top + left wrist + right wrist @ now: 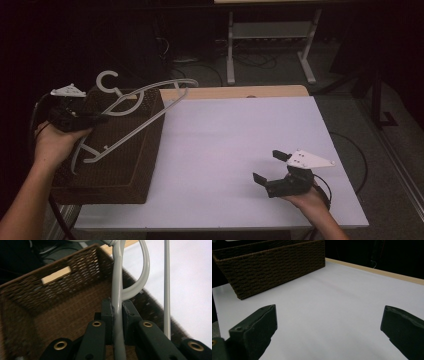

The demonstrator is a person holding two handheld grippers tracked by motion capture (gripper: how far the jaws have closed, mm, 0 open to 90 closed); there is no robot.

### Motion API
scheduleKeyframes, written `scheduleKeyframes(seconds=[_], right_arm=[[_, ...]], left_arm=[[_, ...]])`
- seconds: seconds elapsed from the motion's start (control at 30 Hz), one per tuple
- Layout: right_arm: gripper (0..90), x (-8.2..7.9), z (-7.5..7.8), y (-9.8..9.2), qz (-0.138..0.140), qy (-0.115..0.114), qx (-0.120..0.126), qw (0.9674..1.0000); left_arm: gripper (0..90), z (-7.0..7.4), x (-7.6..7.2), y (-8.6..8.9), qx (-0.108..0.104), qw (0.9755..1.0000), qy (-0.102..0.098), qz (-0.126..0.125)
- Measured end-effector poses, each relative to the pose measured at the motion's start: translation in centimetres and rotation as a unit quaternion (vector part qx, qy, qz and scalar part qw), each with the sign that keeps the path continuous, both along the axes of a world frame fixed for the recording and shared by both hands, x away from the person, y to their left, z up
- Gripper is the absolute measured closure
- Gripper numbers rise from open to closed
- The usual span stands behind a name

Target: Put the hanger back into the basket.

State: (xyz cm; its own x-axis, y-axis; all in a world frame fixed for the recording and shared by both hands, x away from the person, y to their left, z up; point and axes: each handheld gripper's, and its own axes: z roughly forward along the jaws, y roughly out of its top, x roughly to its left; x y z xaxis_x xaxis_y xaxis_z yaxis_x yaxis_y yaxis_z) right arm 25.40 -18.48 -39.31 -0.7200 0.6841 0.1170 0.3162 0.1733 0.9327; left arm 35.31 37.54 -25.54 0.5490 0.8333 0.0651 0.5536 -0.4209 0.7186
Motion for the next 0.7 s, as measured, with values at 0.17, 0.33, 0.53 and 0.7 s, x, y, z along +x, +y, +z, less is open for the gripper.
scheduleKeyframes(seconds=[0.17,0.33,0.53,0.7], right_arm=[[0.3,0.1,-0.1,0.0,-0.001,0.001,-0.003,1.0000],[0.3,0.2,-0.1,0.0,-0.003,0.003,-0.002,1.0000],[0.3,0.2,-0.1,0.0,-0.006,0.002,-0.003,1.0000],[0.3,0.2,-0.1,0.0,-0.008,0.003,-0.004,1.0000]], left_arm=[[82.4,-0.3,-0.1,1.9,0.006,0.9999,0.002,0.015],[82.4,-0.8,-0.2,4.3,0.001,0.9994,0.001,0.036],[82.4,-1.5,-0.1,6.7,0.000,0.9988,-0.005,0.049],[82.4,-2.1,-0.2,8.0,0.007,0.9986,-0.002,0.053]])
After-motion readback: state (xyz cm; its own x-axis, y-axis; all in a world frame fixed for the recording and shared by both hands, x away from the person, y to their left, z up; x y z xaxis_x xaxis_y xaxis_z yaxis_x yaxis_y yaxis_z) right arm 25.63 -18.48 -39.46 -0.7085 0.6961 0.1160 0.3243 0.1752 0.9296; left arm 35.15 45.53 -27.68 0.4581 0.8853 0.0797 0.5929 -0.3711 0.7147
